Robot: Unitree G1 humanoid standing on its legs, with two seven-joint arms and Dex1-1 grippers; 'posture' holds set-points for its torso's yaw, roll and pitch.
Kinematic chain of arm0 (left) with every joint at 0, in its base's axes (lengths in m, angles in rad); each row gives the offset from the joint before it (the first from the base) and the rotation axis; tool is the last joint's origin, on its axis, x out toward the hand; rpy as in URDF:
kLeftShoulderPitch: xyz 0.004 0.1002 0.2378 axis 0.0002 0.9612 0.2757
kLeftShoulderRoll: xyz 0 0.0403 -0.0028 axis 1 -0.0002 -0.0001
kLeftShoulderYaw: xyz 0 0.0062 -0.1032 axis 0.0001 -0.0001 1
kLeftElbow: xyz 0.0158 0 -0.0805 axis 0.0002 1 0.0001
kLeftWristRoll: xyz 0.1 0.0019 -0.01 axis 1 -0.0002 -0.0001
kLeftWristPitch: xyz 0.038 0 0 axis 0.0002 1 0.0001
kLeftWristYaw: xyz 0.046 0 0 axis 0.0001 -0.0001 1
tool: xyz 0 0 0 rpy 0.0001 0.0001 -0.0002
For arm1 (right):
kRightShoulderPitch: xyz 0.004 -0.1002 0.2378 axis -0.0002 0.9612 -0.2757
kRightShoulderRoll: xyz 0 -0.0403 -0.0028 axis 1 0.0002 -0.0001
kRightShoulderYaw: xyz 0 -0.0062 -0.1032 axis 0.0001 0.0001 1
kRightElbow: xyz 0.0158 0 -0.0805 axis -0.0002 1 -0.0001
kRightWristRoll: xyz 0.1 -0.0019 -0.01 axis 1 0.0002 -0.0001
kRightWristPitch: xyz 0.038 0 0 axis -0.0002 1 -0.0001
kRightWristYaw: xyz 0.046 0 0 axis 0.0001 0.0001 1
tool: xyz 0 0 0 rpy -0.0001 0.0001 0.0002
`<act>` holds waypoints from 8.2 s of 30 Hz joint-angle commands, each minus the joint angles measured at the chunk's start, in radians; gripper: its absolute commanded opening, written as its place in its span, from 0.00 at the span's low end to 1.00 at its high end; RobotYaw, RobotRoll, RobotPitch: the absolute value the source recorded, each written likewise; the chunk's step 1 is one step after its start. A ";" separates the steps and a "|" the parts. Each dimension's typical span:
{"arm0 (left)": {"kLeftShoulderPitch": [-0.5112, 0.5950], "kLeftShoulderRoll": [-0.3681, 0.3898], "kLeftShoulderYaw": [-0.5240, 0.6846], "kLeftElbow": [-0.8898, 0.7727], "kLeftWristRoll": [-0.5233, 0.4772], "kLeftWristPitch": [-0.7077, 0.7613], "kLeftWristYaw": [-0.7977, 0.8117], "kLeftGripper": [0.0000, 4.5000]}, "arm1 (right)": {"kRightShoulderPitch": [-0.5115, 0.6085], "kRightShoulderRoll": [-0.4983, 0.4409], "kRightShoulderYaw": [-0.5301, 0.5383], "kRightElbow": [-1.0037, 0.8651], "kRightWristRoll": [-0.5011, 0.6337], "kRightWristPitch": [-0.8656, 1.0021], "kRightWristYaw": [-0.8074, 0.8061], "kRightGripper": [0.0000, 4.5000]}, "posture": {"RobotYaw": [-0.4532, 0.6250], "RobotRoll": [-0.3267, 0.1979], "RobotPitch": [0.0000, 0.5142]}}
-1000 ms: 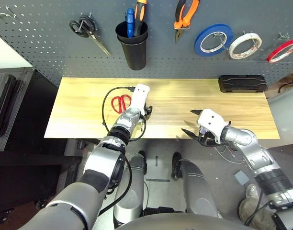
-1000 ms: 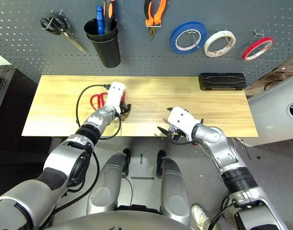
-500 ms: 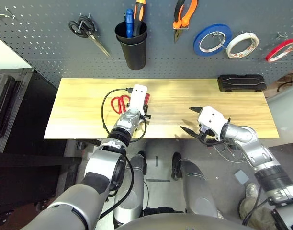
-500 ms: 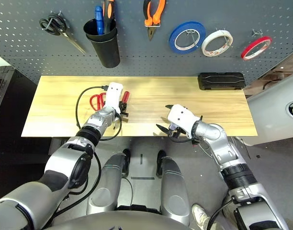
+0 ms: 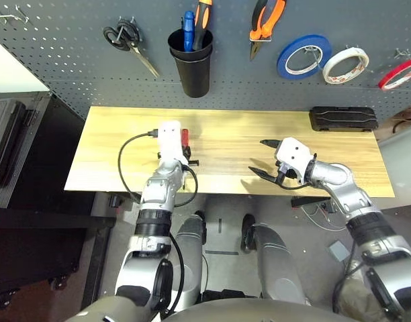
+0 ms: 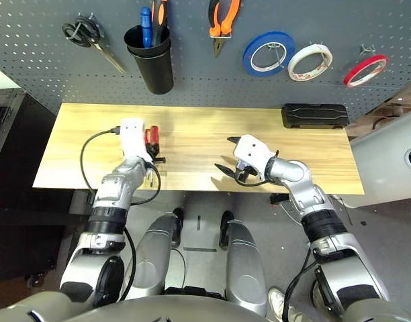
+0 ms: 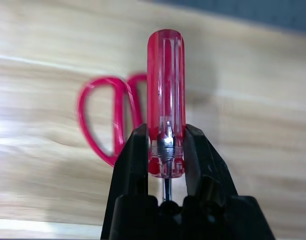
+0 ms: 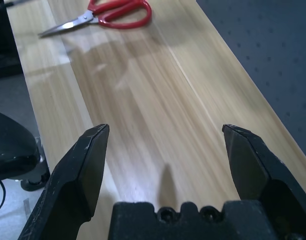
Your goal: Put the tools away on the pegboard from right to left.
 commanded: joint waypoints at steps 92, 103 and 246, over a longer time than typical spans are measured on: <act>-0.680 0.120 0.075 -0.002 -0.302 -0.424 -0.088 0.19 | -0.283 -0.206 -0.469 -0.134 0.592 0.386 0.355 1.00 | 0.63 0.62 0.48; -0.719 0.099 0.054 0.188 -0.270 -0.560 -0.127 0.19 | -0.291 -0.145 -0.454 -0.128 0.557 0.339 0.333 1.00 | 0.62 0.62 0.47; -0.275 0.170 0.075 0.921 -0.010 -0.576 0.027 0.00 | -0.061 0.149 0.052 -0.033 0.032 0.197 0.079 1.00 | 0.68 0.62 0.57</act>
